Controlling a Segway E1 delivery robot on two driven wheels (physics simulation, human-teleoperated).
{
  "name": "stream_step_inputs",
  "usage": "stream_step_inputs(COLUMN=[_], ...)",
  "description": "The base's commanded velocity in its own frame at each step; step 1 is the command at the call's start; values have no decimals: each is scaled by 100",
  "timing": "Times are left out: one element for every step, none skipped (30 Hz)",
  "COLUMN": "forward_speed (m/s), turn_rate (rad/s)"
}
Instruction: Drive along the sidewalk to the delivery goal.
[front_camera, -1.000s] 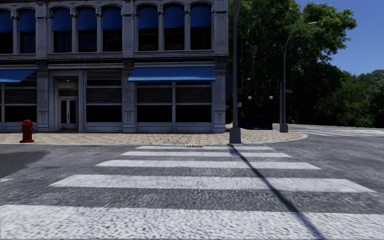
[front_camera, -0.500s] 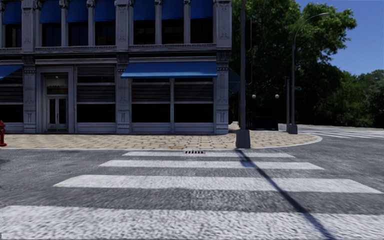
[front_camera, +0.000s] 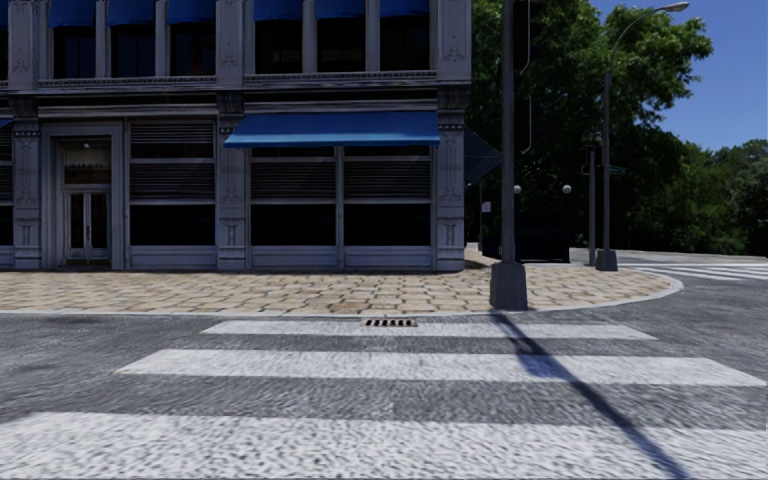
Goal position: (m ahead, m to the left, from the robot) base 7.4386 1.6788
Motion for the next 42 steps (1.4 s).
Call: stream_step_inputs(forward_speed=[200, 200, 200, 200, 200, 200, 200, 200, 200, 200, 200, 200, 200, 200, 200, 200, 200, 200, 200, 200, 200, 200, 200, 200, 200, 200, 200, 200, 200, 200, 200, 200, 200, 200, 200, 200, 200, 200, 199, 199, 193, 186], turn_rate=[0, 0, 0, 0, 0, 0, 0, 0, 0, 0, 0, 0, 0, 0, 0, 0, 0, 0, 0, 0, 0, 0, 0, 0, 0, 0, 0, 0, 0, 0, 0, 0, 0, 0, 0, 0, 0, 0, 7, 7, 10, 11])
